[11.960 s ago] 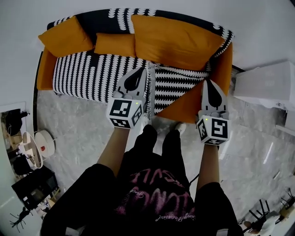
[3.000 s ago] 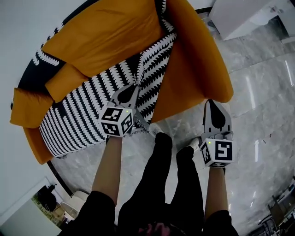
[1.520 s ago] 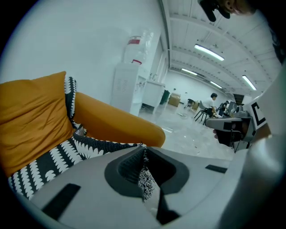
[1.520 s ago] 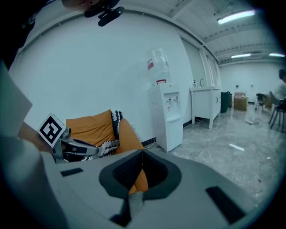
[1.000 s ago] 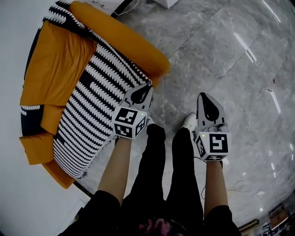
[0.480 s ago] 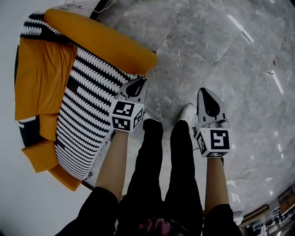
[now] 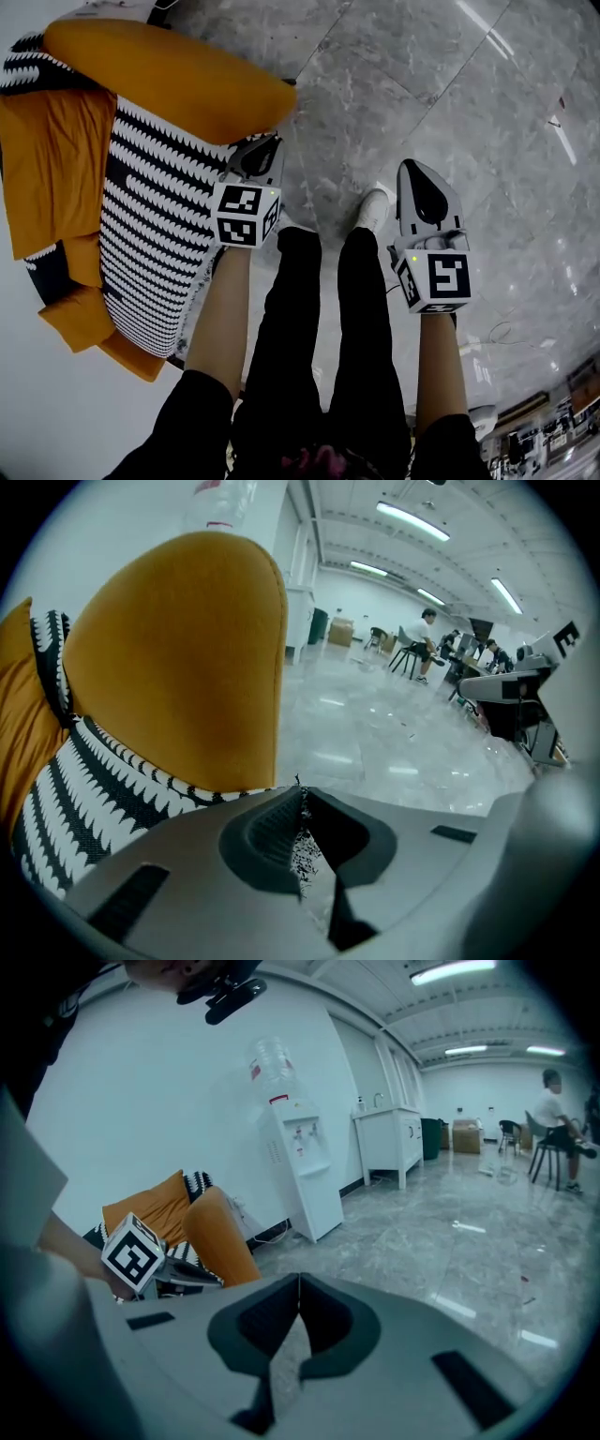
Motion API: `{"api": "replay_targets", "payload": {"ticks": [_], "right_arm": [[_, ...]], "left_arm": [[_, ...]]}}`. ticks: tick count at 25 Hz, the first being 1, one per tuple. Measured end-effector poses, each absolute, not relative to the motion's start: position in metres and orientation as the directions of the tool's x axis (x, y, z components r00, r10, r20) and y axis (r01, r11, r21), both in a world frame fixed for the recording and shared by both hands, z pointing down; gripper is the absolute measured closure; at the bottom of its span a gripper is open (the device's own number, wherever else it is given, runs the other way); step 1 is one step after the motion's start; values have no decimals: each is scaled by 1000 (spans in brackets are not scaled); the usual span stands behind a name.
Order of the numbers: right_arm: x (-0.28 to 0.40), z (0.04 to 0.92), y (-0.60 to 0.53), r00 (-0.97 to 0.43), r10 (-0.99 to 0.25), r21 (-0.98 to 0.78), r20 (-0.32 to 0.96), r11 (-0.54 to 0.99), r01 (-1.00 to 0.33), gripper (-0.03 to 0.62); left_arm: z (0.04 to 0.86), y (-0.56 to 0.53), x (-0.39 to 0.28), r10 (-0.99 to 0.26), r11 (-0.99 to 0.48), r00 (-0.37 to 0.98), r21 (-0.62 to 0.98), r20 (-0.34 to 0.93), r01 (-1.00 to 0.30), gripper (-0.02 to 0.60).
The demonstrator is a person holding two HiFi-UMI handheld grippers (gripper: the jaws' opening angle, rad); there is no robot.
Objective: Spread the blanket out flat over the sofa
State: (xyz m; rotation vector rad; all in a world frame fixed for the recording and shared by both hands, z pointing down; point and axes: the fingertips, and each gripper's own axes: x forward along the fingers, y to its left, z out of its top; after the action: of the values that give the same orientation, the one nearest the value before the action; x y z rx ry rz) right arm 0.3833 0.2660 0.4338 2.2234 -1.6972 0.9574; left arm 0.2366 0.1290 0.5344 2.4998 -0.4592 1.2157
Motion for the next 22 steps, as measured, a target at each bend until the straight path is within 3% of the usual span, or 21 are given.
{"api": "replay_targets", "payload": {"ticks": [22], "right_arm": [[420, 461, 300, 214, -753, -191, 623, -411, -891, 573]], "left_arm": [[607, 123, 237, -148, -918, 455, 49, 878, -393, 552]]}}
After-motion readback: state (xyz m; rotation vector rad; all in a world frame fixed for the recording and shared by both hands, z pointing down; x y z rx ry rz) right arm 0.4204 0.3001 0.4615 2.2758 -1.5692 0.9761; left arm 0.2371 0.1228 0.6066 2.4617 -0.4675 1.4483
